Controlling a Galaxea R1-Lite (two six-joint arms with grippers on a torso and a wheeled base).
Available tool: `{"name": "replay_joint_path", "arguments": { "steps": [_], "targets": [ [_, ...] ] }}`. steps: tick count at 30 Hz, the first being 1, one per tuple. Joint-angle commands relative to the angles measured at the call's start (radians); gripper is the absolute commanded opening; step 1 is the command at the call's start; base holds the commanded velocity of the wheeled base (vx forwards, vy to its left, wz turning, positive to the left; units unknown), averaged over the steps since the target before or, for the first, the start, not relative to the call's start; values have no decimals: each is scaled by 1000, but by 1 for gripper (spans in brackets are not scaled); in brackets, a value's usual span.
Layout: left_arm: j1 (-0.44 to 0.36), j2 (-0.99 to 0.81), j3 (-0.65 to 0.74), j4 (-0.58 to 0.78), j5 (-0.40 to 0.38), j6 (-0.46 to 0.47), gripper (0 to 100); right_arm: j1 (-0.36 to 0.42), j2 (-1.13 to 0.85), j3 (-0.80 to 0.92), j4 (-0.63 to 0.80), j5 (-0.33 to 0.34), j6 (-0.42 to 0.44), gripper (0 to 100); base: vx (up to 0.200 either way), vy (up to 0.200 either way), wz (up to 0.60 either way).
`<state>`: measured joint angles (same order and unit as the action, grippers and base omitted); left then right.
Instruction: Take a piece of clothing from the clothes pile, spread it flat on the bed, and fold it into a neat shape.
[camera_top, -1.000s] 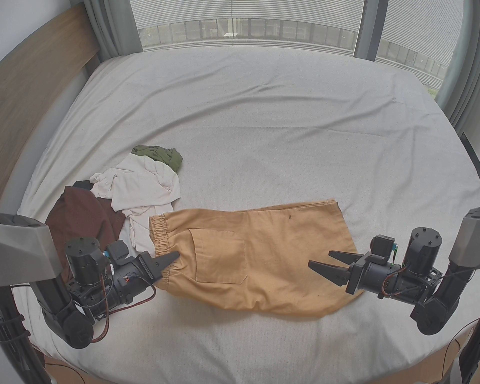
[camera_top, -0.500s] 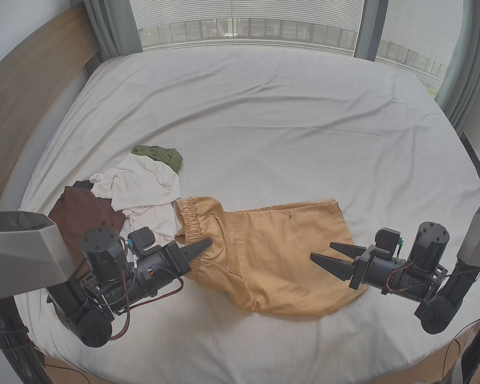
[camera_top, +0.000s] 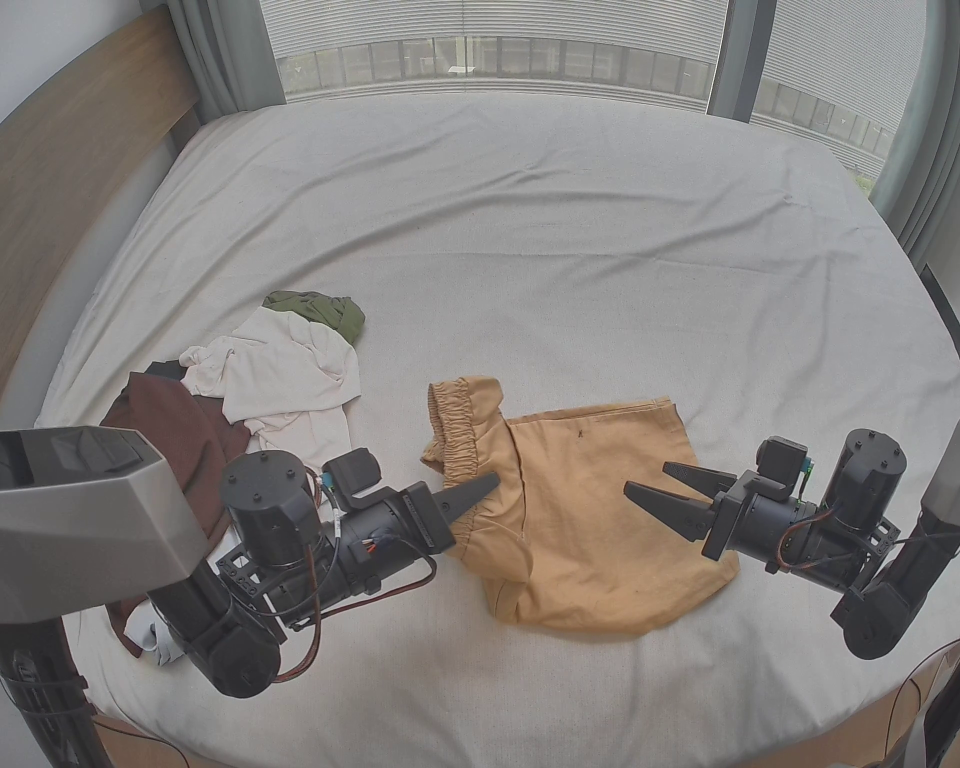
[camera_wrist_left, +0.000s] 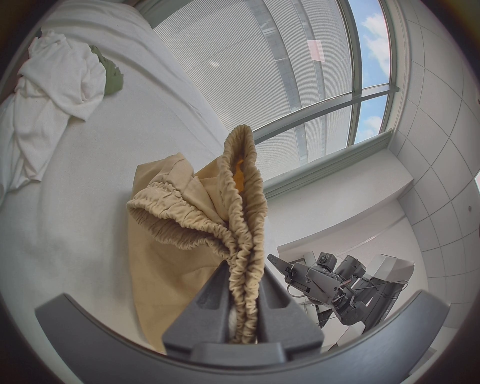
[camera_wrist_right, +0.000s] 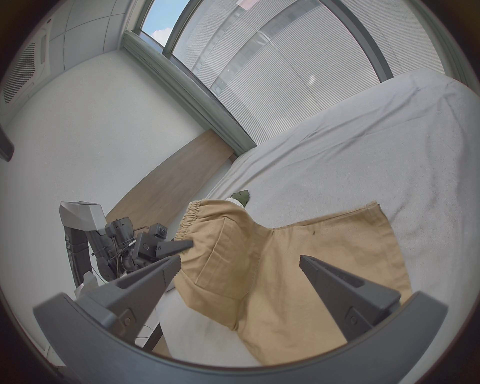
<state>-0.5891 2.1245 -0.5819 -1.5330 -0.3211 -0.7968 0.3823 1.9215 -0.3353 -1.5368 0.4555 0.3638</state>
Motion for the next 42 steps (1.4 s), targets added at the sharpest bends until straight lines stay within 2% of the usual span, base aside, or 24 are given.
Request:
{"name": "replay_joint_path", "arguments": {
  "steps": [1, 8, 14, 29, 42],
  "targets": [
    [-37, 25, -59, 20, -4, -4, 0, -8, -9, -14, 0, -1, 0, 100, 0, 0, 0],
    [-72, 51, -139, 96, -4, -5, 0, -8, -18, -34, 0, -6, 14, 100, 0, 0, 0],
    [-87, 91, -222, 146, 2, -5, 0, -13, -18, -64, 0, -44, 17, 100, 0, 0, 0],
    [-149, 121, -421, 344, 4, -5, 0, -51, -42, -100, 0, -44, 44, 100, 0, 0, 0],
    [-170, 175, -496, 386, 5, -4, 0, -63, -45, -113, 0, -44, 44, 100, 0, 0, 0]
  ]
}}
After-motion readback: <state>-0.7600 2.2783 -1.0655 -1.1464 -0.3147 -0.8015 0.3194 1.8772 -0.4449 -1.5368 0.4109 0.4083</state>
